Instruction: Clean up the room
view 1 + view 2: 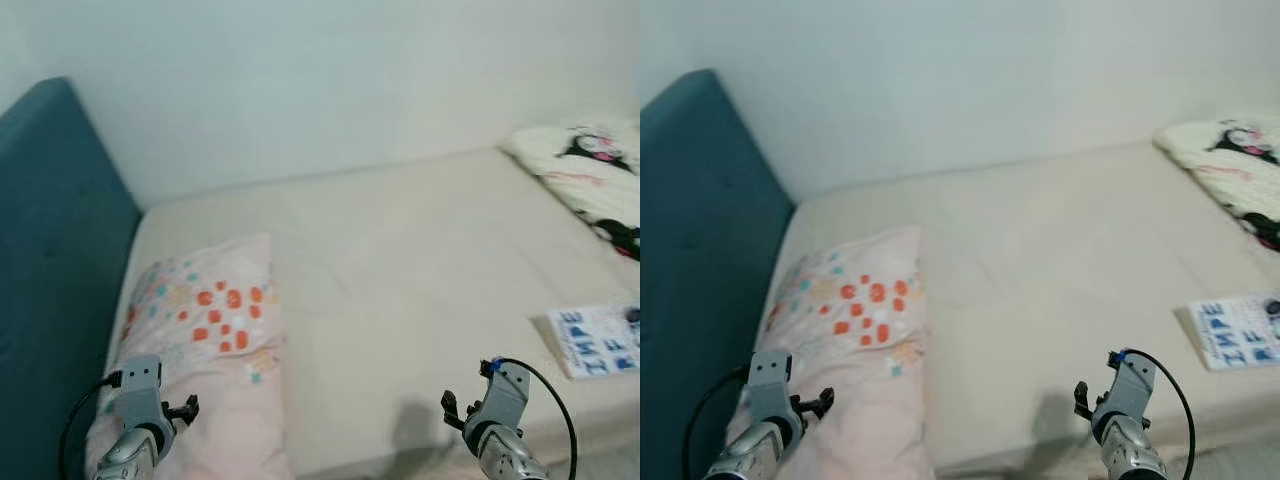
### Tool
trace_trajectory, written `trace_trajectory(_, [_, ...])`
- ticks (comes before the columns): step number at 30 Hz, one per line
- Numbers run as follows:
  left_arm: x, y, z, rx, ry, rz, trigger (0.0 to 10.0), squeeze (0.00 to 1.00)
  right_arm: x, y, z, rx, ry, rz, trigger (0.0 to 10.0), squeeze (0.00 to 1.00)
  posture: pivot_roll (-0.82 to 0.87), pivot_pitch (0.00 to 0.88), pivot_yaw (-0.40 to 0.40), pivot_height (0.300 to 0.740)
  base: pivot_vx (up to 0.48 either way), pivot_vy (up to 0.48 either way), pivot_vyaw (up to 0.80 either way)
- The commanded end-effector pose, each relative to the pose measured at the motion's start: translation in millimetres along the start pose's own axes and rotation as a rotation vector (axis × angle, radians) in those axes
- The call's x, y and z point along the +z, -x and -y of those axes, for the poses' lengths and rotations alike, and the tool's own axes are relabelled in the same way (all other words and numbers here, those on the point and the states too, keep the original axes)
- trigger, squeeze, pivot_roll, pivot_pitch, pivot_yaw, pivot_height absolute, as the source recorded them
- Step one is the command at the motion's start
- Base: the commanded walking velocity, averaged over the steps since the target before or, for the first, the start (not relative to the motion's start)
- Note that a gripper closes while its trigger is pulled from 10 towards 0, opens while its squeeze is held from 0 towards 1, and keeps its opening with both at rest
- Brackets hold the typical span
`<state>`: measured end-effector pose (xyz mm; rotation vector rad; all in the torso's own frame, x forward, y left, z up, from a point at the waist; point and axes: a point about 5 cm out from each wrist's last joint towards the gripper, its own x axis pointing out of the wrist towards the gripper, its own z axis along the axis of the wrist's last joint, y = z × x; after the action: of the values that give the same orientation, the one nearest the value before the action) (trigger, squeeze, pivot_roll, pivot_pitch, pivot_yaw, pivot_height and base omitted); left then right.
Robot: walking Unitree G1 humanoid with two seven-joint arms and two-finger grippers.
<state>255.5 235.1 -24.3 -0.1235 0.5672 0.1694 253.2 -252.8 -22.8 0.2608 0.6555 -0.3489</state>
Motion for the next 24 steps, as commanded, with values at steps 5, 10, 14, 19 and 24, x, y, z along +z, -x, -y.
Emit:
trace_trajectory(5, [-6, 4.1, -14.6, 0.094, -0.057, -0.024, 10.0, 0.0, -6, 0.7, -6.5, 0.031, 0.019, -0.018, 10.0, 0.0, -0.09, 0.108, 0.105, 0.74, 0.0, 0.0, -0.7])
trace_trajectory(10, [-1, 4.8, -27.7, 0.212, -0.109, -0.023, 10.0, 0.0, -4, 0.3, -8.4, 0.038, 0.03, -0.008, 10.0, 0.0, -0.08, 0.109, 0.104, 0.74, 0.0, 0.0, -0.69])
trace_trajectory(14, [1, 5.5, -33.6, 0.26, -0.127, -0.023, 10.0, 0.0, -2, 0.3, -9.1, 0.044, 0.031, 0.005, 10.0, 0.0, -0.08, 0.11, 0.104, 0.74, 0.0, 0.0, -0.32])
trace_trajectory(19, [3, 9.0, -49.0, 0.378, -0.131, -0.031, 10.0, 0.0, 3, 0.3, -16.5, 0.091, 0.038, 0.04, 10.0, 0.0, -0.08, 0.113, 0.105, 0.74, 0.0, 0.0, 0.0])
trace_trajectory(24, [-8, 9.8, -42.8, 0.327, -0.045, -0.072, 10.0, 0.0, 4, -0.3, -23.7, 0.118, 0.073, 0.03, 10.0, 0.0, -0.08, 0.115, 0.106, 0.73, 0.0, 0.0, 0.0])
